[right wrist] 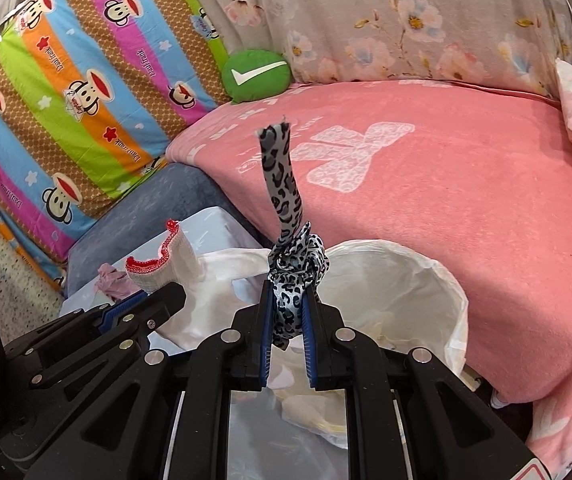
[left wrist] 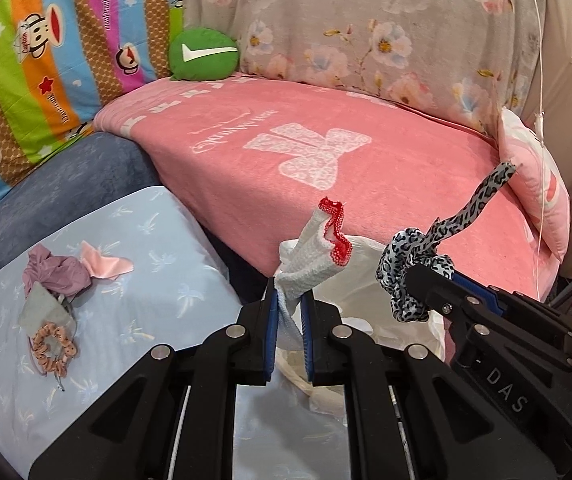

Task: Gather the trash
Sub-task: 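Carry the scarf and sock over the white bin and open both tools, then move both tools back over the remaining clothing on the table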

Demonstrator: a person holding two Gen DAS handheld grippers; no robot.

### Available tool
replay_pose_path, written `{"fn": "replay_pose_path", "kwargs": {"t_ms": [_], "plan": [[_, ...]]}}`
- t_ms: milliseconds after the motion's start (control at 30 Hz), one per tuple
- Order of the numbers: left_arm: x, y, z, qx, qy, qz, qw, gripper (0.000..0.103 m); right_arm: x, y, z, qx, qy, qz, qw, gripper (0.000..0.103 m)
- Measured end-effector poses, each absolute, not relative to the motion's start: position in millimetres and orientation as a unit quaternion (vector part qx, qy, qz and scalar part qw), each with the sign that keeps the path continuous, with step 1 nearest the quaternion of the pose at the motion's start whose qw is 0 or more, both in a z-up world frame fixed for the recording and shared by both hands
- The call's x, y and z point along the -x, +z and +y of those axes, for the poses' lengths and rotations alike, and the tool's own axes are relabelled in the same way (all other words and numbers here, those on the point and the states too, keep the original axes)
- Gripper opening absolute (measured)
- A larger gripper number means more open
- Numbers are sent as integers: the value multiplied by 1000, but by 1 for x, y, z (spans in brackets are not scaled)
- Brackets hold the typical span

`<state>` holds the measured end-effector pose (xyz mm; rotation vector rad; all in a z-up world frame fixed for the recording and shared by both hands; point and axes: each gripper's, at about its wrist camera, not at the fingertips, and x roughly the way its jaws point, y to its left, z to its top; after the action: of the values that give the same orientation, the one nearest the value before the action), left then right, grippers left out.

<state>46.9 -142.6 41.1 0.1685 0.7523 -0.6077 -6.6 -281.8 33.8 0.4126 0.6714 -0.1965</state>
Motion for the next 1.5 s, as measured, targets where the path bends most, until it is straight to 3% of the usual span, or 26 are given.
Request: {"fn": "replay_pose_path", "kwargs": {"t_ms": [433, 533, 600, 700, 933, 1500], "plan": [[-46, 36, -172, -87, -312, 366, 872, 13, 15, 27, -305, -213, -118, 328, 913, 15], [-47, 35, -174, -86, -308, 367, 873, 28, 16, 26, -308, -214, -122, 328, 912, 17], [-47, 35, -173, -85, -300, 364, 878, 46, 16, 25, -309, -214, -126, 327, 912, 18], [-49, 35, -172, -83, -290, 361, 882, 54, 18, 24, -309, -217, -130, 326, 911, 19], [-56, 33, -163, -72, -274, 369, 885, 56, 18, 24, -309, -218, -134, 323, 911, 27], [-61, 28, -139, -59, -253, 378, 889, 57, 3, 24, -291, -203, -112, 334, 914, 27]]}}
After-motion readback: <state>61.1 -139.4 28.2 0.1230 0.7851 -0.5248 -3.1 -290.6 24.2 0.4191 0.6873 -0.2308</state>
